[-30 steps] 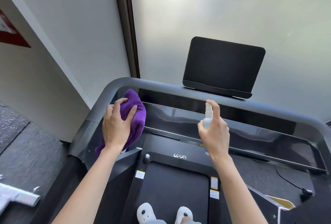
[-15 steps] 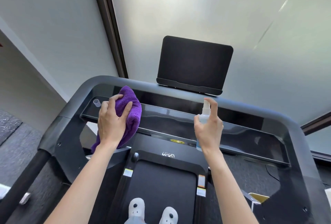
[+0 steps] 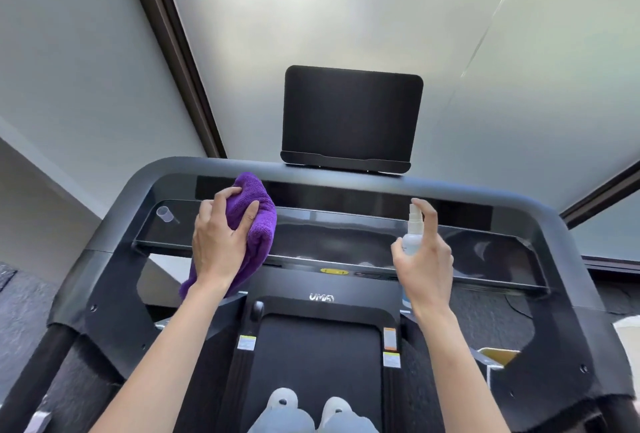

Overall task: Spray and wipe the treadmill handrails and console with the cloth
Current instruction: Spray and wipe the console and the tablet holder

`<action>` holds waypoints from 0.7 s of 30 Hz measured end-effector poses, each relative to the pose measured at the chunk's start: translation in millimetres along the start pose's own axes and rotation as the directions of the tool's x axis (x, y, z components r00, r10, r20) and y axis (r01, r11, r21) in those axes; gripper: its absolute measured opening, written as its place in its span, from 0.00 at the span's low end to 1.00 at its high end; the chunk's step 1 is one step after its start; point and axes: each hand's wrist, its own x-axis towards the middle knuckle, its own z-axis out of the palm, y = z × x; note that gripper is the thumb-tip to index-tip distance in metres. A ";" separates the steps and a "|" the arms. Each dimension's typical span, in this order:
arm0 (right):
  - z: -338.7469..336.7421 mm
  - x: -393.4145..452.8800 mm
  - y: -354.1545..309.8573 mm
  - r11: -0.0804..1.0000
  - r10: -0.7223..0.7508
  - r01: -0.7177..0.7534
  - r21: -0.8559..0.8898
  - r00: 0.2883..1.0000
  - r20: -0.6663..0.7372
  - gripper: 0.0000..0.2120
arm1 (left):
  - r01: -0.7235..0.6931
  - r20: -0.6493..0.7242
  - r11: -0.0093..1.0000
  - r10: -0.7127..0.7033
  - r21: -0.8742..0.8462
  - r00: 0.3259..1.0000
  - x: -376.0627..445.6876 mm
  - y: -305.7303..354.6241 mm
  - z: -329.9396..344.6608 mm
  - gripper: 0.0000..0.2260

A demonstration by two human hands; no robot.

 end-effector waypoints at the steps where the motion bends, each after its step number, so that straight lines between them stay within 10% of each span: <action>1: -0.8 1.1 3.7 1.000 0.012 -0.012 -0.018 1.000 -0.021 0.31 | -0.014 0.017 1.000 0.014 -0.008 1.000 2.4 3.5 3.4 0.22; 10: -17.7 9.1 33.4 0.987 0.162 -0.156 0.043 0.955 -0.250 0.25 | -0.098 0.119 0.993 0.105 -0.063 0.987 9.4 26.6 31.7 0.23; 21: -34.7 -1.7 53.4 0.974 0.179 -0.200 -0.109 0.968 -0.175 0.30 | -0.156 0.201 0.983 0.174 -0.101 0.964 4.6 55.9 62.3 0.19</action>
